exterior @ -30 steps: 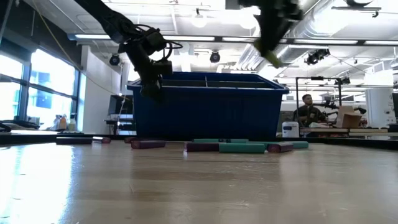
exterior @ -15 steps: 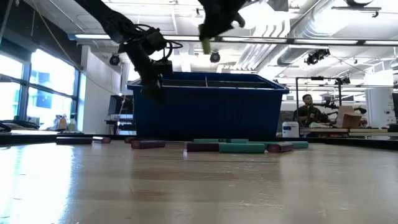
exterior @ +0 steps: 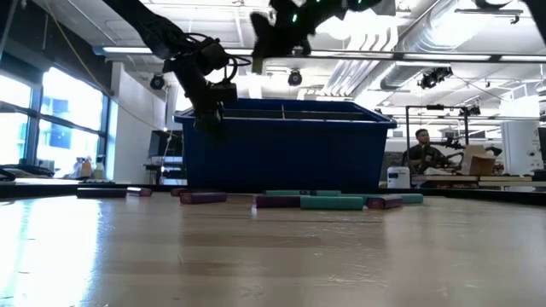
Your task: Sort blocks
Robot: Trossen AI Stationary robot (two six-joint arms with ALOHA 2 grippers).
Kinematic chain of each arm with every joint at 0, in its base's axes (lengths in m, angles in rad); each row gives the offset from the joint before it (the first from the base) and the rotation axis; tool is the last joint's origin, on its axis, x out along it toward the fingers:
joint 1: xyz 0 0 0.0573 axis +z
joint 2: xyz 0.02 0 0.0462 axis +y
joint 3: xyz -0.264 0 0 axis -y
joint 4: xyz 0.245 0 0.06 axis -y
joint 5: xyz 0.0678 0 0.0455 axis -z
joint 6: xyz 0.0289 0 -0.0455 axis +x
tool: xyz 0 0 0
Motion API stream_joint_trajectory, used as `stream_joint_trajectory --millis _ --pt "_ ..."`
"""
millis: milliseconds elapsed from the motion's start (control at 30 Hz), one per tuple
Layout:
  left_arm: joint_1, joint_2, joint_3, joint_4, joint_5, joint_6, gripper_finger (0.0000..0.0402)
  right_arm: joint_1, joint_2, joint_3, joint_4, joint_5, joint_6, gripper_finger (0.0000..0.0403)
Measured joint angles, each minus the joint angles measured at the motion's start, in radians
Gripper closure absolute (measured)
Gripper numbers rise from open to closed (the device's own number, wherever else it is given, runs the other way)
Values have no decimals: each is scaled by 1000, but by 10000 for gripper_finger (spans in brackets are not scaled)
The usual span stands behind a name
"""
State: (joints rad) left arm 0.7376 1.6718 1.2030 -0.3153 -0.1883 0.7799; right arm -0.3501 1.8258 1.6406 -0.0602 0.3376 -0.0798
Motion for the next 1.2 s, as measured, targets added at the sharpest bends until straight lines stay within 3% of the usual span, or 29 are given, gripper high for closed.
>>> stream_joint_trajectory --millis 167,300,367,533,667,967,1200 --pt "1 0 0 0 0 0 321 -91 98 0 123 8 24 317" --pt "1 0 0 0 0 0 321 -149 143 -1 143 75 114 311" --pt "1 0 0 -1 3 -1 321 -171 158 -1 139 64 192 284" --pt "2 0 0 -1 15 -1 321 -197 170 -1 101 -88 278 197" --pt "2 0 0 -2 15 -1 321 -180 139 -1 62 -166 287 165" --pt "15 0 0 0 8 0 321 -52 -75 98 -502 -180 128 161" --pt "13 0 0 2 4 0 321 136 -195 82 -933 -13 332 160"
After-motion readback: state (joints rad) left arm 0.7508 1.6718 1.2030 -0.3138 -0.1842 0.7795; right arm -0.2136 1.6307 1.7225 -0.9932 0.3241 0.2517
